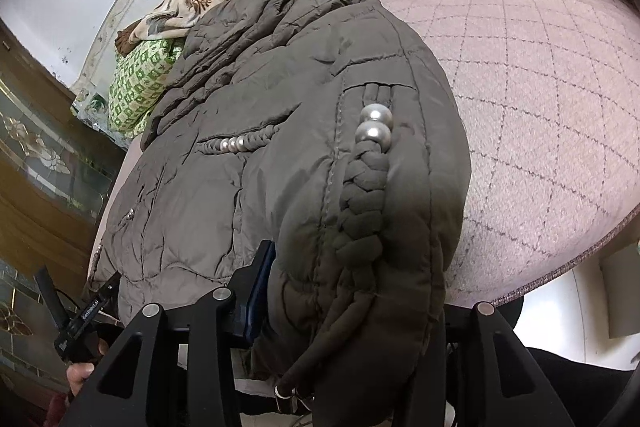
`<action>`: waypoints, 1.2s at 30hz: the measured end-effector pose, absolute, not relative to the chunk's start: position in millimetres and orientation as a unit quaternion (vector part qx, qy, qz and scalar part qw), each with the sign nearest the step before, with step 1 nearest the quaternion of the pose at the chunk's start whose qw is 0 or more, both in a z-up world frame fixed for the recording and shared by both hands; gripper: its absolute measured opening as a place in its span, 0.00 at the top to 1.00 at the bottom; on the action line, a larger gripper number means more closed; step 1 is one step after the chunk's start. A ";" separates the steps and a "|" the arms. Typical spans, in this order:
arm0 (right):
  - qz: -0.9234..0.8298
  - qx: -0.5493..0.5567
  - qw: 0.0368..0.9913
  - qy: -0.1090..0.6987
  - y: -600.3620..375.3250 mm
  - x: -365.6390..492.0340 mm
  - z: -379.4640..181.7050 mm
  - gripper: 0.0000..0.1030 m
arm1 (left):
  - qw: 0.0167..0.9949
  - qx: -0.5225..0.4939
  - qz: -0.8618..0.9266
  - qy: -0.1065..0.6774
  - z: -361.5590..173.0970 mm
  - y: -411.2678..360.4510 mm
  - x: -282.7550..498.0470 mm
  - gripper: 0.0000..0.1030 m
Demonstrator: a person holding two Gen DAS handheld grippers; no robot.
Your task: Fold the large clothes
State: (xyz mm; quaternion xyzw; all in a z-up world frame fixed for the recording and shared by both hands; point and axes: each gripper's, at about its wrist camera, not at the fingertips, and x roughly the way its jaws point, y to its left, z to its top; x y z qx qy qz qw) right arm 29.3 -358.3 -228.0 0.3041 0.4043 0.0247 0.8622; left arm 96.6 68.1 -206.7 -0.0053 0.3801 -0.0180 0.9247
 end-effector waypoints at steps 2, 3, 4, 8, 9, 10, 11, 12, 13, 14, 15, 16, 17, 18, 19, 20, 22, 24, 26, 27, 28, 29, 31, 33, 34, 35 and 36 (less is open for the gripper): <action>0.021 0.294 0.868 0.401 -355.6 28.3 -225.1 0.64 | 0.926 0.001 -0.026 0.377 -206.1 65.3 95.0 0.51; 0.023 0.279 0.874 0.396 -351.5 27.3 -221.9 0.67 | 0.926 0.000 -0.027 0.377 -205.5 65.5 94.8 0.55; 0.023 0.268 0.880 0.391 -348.4 26.4 -218.2 0.70 | 0.926 -0.002 -0.028 0.376 -205.2 65.8 94.9 0.58; 0.007 0.211 0.903 0.374 -333.7 23.1 -204.5 0.73 | 0.928 0.004 -0.031 0.372 -203.9 62.7 94.7 0.68; 0.001 0.192 0.906 0.378 -328.6 24.5 -204.0 0.73 | 0.929 0.012 -0.029 0.369 -203.6 59.8 94.0 0.70; -0.002 0.183 0.906 0.382 -326.6 25.7 -205.0 0.73 | 0.930 0.021 -0.027 0.367 -203.7 57.0 93.4 0.70; -0.004 0.180 0.906 0.383 -326.3 26.2 -205.8 0.73 | 0.930 0.026 -0.025 0.365 -203.9 55.4 93.2 0.70; -0.004 0.180 0.906 0.383 -326.4 26.7 -206.0 0.73 | 0.930 0.029 -0.024 0.365 -204.2 54.0 92.9 0.71; -0.003 0.181 0.906 0.383 -327.3 26.7 -206.4 0.73 | 0.930 0.030 -0.024 0.365 -204.2 53.5 93.2 0.71; -0.003 0.181 0.906 0.383 -327.9 27.1 -206.9 0.73 | 0.930 0.030 -0.023 0.365 -204.1 53.3 93.2 0.71; -0.004 0.181 0.906 0.383 -328.0 27.3 -207.0 0.73 | 0.930 0.030 -0.023 0.365 -203.9 52.8 93.6 0.71; -0.003 0.180 0.906 0.383 -328.2 27.2 -206.7 0.73 | 0.930 0.033 -0.022 0.365 -204.1 51.9 93.7 0.71; -0.003 0.180 0.906 0.383 -328.6 27.5 -206.7 0.73 | 0.930 0.035 -0.021 0.365 -204.1 50.9 94.2 0.71; -0.003 0.181 0.906 0.383 -328.8 27.7 -207.0 0.73 | 0.930 0.037 -0.020 0.365 -204.2 50.4 94.3 0.71; -0.004 0.181 0.906 0.383 -328.6 27.5 -206.9 0.73 | 0.930 0.038 -0.019 0.365 -204.5 50.1 94.3 0.71; -0.004 0.181 0.906 0.383 -328.7 27.1 -206.7 0.73 | 0.930 0.039 -0.019 0.365 -204.8 50.1 94.4 0.71; -0.004 0.181 0.906 0.383 -329.4 27.5 -206.9 0.73 | 0.930 0.042 -0.018 0.364 -204.9 49.7 94.2 0.71; -0.004 0.182 0.905 0.383 -329.3 27.5 -206.9 0.73 | 0.930 0.043 -0.017 0.364 -205.1 49.1 93.4 0.71; -0.004 0.182 0.905 0.383 -329.4 27.8 -206.8 0.73 | 0.930 0.044 -0.017 0.364 -205.4 49.2 93.4 0.71; -0.004 0.183 0.905 0.383 -329.9 28.0 -206.9 0.73 | 0.930 0.044 -0.016 0.364 -205.2 48.4 93.2 0.71; -0.004 0.182 0.906 0.383 -329.7 27.9 -206.8 0.73 | 0.930 0.045 -0.016 0.364 -205.3 48.5 93.2 0.70; -0.004 0.182 0.906 0.383 -330.0 27.7 -206.7 0.73 | 0.930 0.045 -0.016 0.364 -205.4 48.3 93.0 0.70; -0.004 0.183 0.906 0.383 -330.3 27.5 -206.7 0.73 | 0.930 0.046 -0.015 0.364 -205.6 48.3 93.0 0.70; -0.004 0.182 0.906 0.383 -330.4 27.6 -206.7 0.73 | 0.930 0.046 -0.015 0.364 -205.6 48.3 92.9 0.70; -0.004 0.182 0.906 0.383 -330.4 27.6 -206.8 0.73 | 0.930 0.046 -0.015 0.364 -205.3 48.2 93.0 0.70; -0.004 0.182 0.905 0.383 -330.1 27.4 -206.6 0.73 | 0.930 0.046 -0.015 0.364 -205.4 48.2 93.0 0.70; -0.004 0.183 0.906 0.383 -330.4 27.5 -206.6 0.73 | 0.930 0.046 -0.015 0.364 -205.5 48.2 93.0 0.70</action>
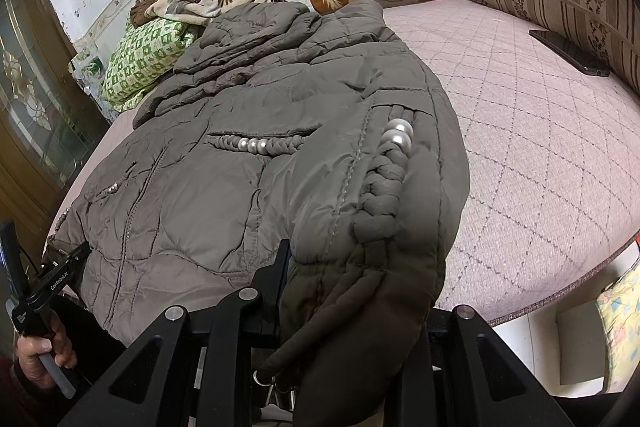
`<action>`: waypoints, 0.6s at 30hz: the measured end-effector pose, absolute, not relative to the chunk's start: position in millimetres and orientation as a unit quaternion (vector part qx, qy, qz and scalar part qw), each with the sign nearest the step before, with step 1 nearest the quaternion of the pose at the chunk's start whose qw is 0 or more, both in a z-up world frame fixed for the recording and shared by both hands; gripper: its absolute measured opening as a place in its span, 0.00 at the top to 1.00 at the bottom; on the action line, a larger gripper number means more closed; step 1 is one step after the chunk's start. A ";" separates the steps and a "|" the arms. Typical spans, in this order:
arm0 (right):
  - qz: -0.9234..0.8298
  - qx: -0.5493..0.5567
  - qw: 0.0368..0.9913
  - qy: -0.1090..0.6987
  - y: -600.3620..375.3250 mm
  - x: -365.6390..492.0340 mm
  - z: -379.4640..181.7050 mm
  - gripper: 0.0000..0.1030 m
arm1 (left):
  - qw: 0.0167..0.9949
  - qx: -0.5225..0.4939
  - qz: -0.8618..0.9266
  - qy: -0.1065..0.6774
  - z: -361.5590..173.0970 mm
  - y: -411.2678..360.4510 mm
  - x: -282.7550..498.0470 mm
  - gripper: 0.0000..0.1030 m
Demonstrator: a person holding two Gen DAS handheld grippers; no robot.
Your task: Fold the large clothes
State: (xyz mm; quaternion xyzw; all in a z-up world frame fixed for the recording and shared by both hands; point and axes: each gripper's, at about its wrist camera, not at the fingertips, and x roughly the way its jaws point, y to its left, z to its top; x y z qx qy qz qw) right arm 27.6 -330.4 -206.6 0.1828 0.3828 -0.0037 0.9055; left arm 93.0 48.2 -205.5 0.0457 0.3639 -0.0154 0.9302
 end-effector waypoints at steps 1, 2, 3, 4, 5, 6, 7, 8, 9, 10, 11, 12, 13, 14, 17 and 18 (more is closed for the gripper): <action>-0.004 0.182 0.906 0.383 -330.4 27.6 -206.6 0.73 | 0.930 0.046 -0.015 0.364 -205.6 48.1 92.9 0.70; -0.004 0.183 0.906 0.382 -330.9 27.2 -206.2 0.73 | 0.930 0.046 -0.015 0.364 -205.6 48.1 92.8 0.70; -0.004 0.183 0.906 0.382 -331.1 27.4 -206.2 0.73 | 0.930 0.046 -0.015 0.364 -205.6 48.0 92.8 0.70; -0.004 0.183 0.906 0.382 -330.9 27.2 -206.2 0.73 | 0.930 0.046 -0.015 0.364 -205.5 48.0 92.7 0.70; -0.004 0.183 0.906 0.382 -331.0 27.2 -206.2 0.73 | 0.930 0.047 -0.015 0.364 -205.7 48.2 92.7 0.70; -0.003 0.183 0.906 0.382 -331.3 27.5 -206.1 0.73 | 0.930 0.046 -0.015 0.364 -205.7 48.1 92.7 0.70; -0.003 0.183 0.906 0.383 -331.1 27.3 -206.3 0.73 | 0.930 0.046 -0.015 0.364 -205.5 47.9 92.7 0.70; -0.003 0.184 0.906 0.382 -331.4 27.5 -206.2 0.73 | 0.930 0.047 -0.015 0.364 -205.6 47.9 92.7 0.70; -0.003 0.183 0.906 0.382 -331.3 27.5 -206.1 0.73 | 0.930 0.047 -0.015 0.363 -205.7 48.0 92.7 0.70; -0.004 0.184 0.906 0.381 -330.0 27.4 -205.1 0.73 | 0.930 0.046 -0.015 0.364 -205.5 47.8 92.6 0.70; -0.004 0.184 0.906 0.381 -329.8 26.6 -203.9 0.73 | 0.930 0.046 -0.015 0.364 -205.5 47.9 92.7 0.70; -0.004 0.184 0.906 0.381 -329.9 26.6 -203.5 0.73 | 0.930 0.046 -0.015 0.364 -205.6 47.9 92.6 0.70; -0.004 0.185 0.906 0.380 -329.9 26.6 -203.1 0.73 | 0.930 0.047 -0.015 0.363 -205.6 47.8 92.6 0.70; -0.004 0.185 0.906 0.380 -329.9 26.3 -203.1 0.73 | 0.930 0.047 -0.015 0.363 -205.6 47.8 92.6 0.70; -0.004 0.186 0.907 0.378 -329.2 25.5 -202.3 0.73 | 0.930 0.046 -0.015 0.363 -205.5 47.5 92.5 0.70; -0.004 0.186 0.907 0.377 -328.9 25.8 -201.6 0.73 | 0.930 0.046 -0.015 0.363 -205.6 47.7 92.6 0.70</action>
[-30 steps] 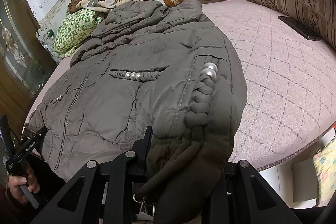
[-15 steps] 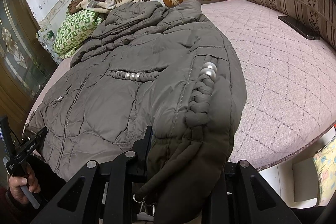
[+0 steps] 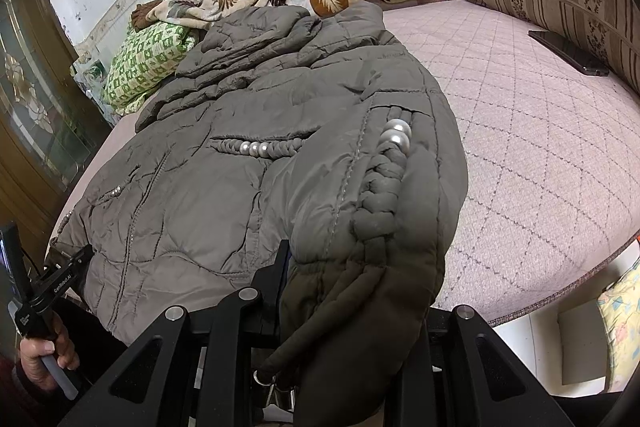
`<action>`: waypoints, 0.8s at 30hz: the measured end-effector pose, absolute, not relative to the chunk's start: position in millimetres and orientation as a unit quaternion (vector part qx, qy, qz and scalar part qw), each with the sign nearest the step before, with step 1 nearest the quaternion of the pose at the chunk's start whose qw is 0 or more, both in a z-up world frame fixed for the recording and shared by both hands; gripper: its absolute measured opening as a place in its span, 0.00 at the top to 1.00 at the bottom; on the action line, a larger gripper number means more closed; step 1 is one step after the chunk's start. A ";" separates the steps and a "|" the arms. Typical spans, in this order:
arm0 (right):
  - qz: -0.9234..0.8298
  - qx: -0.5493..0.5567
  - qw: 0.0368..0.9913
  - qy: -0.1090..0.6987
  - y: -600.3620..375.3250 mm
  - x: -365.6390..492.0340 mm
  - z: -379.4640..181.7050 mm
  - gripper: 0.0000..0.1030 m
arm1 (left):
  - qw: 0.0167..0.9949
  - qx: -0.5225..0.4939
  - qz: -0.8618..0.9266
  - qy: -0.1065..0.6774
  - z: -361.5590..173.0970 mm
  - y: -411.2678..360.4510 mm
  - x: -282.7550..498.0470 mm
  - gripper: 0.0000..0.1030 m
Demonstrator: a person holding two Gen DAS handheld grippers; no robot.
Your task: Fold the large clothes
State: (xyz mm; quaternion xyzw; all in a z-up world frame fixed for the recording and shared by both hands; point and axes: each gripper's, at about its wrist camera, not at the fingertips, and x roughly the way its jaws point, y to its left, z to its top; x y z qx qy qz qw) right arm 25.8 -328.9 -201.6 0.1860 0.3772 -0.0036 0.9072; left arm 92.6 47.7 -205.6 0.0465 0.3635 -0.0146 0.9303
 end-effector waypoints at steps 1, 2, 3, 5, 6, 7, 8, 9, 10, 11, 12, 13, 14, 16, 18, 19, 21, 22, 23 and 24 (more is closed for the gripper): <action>-0.004 0.186 0.907 0.377 -328.7 25.3 -201.7 0.73 | 0.930 0.046 -0.015 0.363 -205.4 47.4 92.5 0.70; -0.004 0.187 0.907 0.376 -328.1 24.2 -202.2 0.73 | 0.930 0.046 -0.015 0.364 -205.7 47.8 92.4 0.70; -0.004 0.187 0.907 0.376 -327.8 24.4 -201.8 0.73 | 0.930 0.046 -0.015 0.364 -205.7 47.9 92.4 0.70; -0.004 0.188 0.907 0.376 -328.7 23.7 -202.3 0.73 | 0.930 0.046 -0.015 0.363 -205.6 47.8 92.2 0.70; -0.004 0.188 0.908 0.375 -328.2 23.6 -201.7 0.73 | 0.930 0.046 -0.015 0.363 -205.4 47.4 92.2 0.70; -0.004 0.188 0.908 0.374 -328.7 23.3 -201.6 0.73 | 0.931 0.046 -0.015 0.363 -205.7 47.5 92.1 0.70; -0.003 0.189 0.908 0.373 -328.6 23.3 -201.2 0.73 | 0.931 0.046 -0.015 0.363 -205.6 47.3 92.1 0.70; -0.002 0.189 0.909 0.372 -328.2 23.2 -200.4 0.73 | 0.931 0.046 -0.015 0.363 -205.4 47.3 92.1 0.70; -0.002 0.190 0.909 0.370 -327.6 22.6 -199.8 0.73 | 0.931 0.045 -0.015 0.362 -205.2 47.6 91.8 0.70; -0.001 0.190 0.910 0.369 -328.3 22.5 -199.4 0.73 | 0.931 0.043 -0.016 0.361 -204.5 48.1 91.4 0.70; -0.001 0.191 0.911 0.366 -328.1 21.7 -197.9 0.73 | 0.932 0.041 -0.016 0.360 -203.8 48.8 90.9 0.71; -0.001 0.191 0.913 0.360 -327.9 20.0 -195.4 0.74 | 0.933 0.039 -0.017 0.358 -202.4 49.6 90.3 0.71; -0.001 0.191 0.915 0.354 -327.5 17.7 -193.6 0.74 | 0.934 0.037 -0.018 0.355 -200.3 50.3 89.1 0.72; -0.001 0.189 0.921 0.340 -326.2 14.0 -186.7 0.74 | 0.937 0.033 -0.019 0.347 -195.8 51.9 85.3 0.73; 0.002 0.185 0.927 0.326 -324.6 10.8 -178.7 0.75 | 0.940 0.032 -0.021 0.339 -191.3 52.5 81.7 0.74; 0.002 0.181 0.929 0.322 -323.8 9.9 -176.5 0.75 | 0.942 0.030 -0.022 0.334 -188.4 53.1 79.6 0.74; 0.000 0.170 0.934 0.314 -320.8 7.9 -170.6 0.75 | 0.947 0.032 -0.024 0.319 -181.2 53.7 75.5 0.75; 0.000 0.164 0.936 0.310 -318.9 7.1 -167.5 0.75 | 0.948 0.034 -0.024 0.315 -179.0 52.5 75.5 0.75; -0.001 0.159 0.939 0.306 -318.0 6.1 -164.8 0.76 | 0.949 0.037 -0.024 0.311 -176.4 51.9 74.5 0.76; -0.001 0.157 0.940 0.303 -317.7 5.0 -162.6 0.76 | 0.950 0.038 -0.025 0.308 -174.0 51.6 73.7 0.76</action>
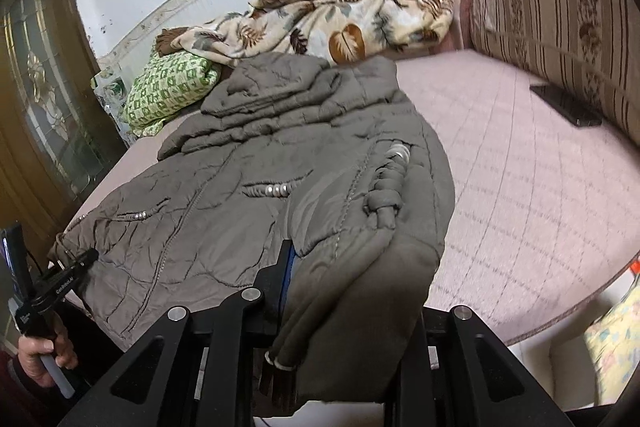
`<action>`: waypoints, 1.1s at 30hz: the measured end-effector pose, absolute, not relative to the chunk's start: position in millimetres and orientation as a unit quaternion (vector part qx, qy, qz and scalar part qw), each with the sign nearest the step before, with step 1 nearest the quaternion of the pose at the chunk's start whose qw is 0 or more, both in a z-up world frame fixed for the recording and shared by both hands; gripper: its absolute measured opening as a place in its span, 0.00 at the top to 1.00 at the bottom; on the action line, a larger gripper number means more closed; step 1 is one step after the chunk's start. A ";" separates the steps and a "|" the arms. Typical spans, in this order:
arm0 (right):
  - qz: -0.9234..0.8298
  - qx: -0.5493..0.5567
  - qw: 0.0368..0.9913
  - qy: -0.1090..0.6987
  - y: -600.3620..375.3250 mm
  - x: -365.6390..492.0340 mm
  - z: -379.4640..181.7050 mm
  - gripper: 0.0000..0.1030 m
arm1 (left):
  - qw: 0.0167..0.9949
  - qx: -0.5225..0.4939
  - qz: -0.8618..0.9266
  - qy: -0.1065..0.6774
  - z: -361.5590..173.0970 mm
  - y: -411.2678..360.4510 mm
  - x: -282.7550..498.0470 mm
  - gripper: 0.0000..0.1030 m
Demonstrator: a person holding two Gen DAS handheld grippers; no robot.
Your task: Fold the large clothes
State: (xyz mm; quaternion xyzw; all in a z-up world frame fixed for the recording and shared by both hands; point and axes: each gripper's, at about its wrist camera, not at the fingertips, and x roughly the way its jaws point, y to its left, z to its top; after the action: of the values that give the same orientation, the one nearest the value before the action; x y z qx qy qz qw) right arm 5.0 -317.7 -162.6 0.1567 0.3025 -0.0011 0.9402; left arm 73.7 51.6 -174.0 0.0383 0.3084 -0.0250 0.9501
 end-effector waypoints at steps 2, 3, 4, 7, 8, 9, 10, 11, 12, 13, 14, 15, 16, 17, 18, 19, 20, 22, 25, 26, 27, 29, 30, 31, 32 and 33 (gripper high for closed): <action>0.003 0.155 0.945 0.290 -317.3 1.1 -154.3 0.77 | 0.952 0.038 -0.027 0.302 -169.5 51.3 72.0 0.77; 0.006 0.151 0.947 0.283 -316.1 -0.7 -148.9 0.77 | 0.953 0.040 -0.028 0.299 -167.1 51.0 70.9 0.78; 0.008 0.147 0.948 0.281 -315.4 -1.9 -145.7 0.77 | 0.955 0.044 -0.028 0.293 -163.5 50.6 69.3 0.78; 0.010 0.131 0.953 0.275 -309.8 -8.5 -135.2 0.78 | 0.959 0.043 -0.030 0.279 -153.1 52.0 64.6 0.79; 0.012 0.130 0.953 0.274 -309.1 -10.3 -132.6 0.78 | 0.960 0.039 -0.032 0.274 -148.1 54.1 62.1 0.79; 0.013 0.128 0.954 0.272 -308.4 -12.4 -129.7 0.78 | 0.961 0.037 -0.033 0.271 -144.4 55.4 60.5 0.79; 0.015 0.127 0.954 0.270 -307.9 -14.1 -126.1 0.78 | 0.962 0.037 -0.034 0.268 -141.1 56.3 60.6 0.79; 0.017 0.125 0.955 0.268 -307.1 -16.4 -122.3 0.78 | 0.963 0.036 -0.035 0.264 -136.7 58.5 58.6 0.79; 0.018 0.124 0.956 0.266 -306.8 -18.3 -118.3 0.78 | 0.964 0.035 -0.036 0.262 -133.2 60.3 58.7 0.79; 0.019 0.126 0.956 0.264 -307.4 -19.6 -114.5 0.78 | 0.965 0.032 -0.037 0.259 -128.9 62.6 58.2 0.79; 0.021 0.128 0.956 0.262 -308.7 -20.2 -112.0 0.78 | 0.965 0.031 -0.038 0.257 -125.7 63.8 58.0 0.79; 0.024 0.133 0.957 0.259 -309.8 -21.2 -107.5 0.78 | 0.966 0.030 -0.039 0.254 -122.0 64.9 58.3 0.79; 0.025 0.135 0.957 0.256 -311.3 -21.3 -103.9 0.78 | 0.967 0.028 -0.040 0.251 -118.2 66.2 58.5 0.79; 0.026 0.138 0.957 0.253 -313.4 -21.2 -100.7 0.78 | 0.967 0.026 -0.041 0.248 -114.1 67.6 59.2 0.79; 0.026 0.142 0.957 0.250 -315.0 -21.4 -97.7 0.78 | 0.968 0.024 -0.042 0.246 -109.8 68.8 60.2 0.79; 0.027 0.145 0.958 0.247 -316.7 -20.7 -95.1 0.78 | 0.969 0.023 -0.043 0.244 -107.1 69.7 60.3 0.79; 0.027 0.147 0.958 0.245 -318.3 -19.5 -92.8 0.78 | 0.969 0.022 -0.044 0.242 -103.4 71.1 62.3 0.79; 0.028 0.151 0.958 0.241 -321.1 -17.8 -89.2 0.78 | 0.969 0.020 -0.044 0.241 -98.5 72.1 65.3 0.79; 0.029 0.151 0.960 0.236 -322.8 -15.1 -82.3 0.78 | 0.969 0.017 -0.048 0.240 -92.0 72.6 68.9 0.79; 0.029 0.151 0.960 0.233 -323.2 -14.9 -80.2 0.78 | 0.969 0.018 -0.049 0.240 -89.2 72.1 70.7 0.79; 0.030 0.150 0.961 0.231 -323.7 -13.5 -77.2 0.78 | 0.970 0.019 -0.050 0.239 -86.1 71.6 72.6 0.79; 0.031 0.146 0.963 0.225 -324.2 -10.7 -71.4 0.78 | 0.971 0.021 -0.053 0.234 -80.3 69.6 74.7 0.79; 0.032 0.144 0.964 0.221 -324.8 -7.3 -66.6 0.78 | 0.971 0.023 -0.054 0.232 -76.8 68.6 76.7 0.79; 0.033 0.144 0.965 0.218 -325.1 -4.3 -63.0 0.78 | 0.972 0.023 -0.056 0.229 -72.1 67.6 79.6 0.79; 0.034 0.144 0.965 0.216 -325.3 -2.6 -60.6 0.78 | 0.972 0.022 -0.058 0.226 -67.9 66.3 82.1 0.79; 0.035 0.143 0.966 0.212 -326.0 1.5 -55.7 0.78 | 0.972 0.021 -0.060 0.225 -64.1 65.4 84.0 0.79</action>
State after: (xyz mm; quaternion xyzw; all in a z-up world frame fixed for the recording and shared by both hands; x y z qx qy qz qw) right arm 1.5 -326.0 -55.7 0.1429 0.2124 0.0350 0.9660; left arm 84.0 65.4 -64.1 0.0213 0.2246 -0.0603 0.9724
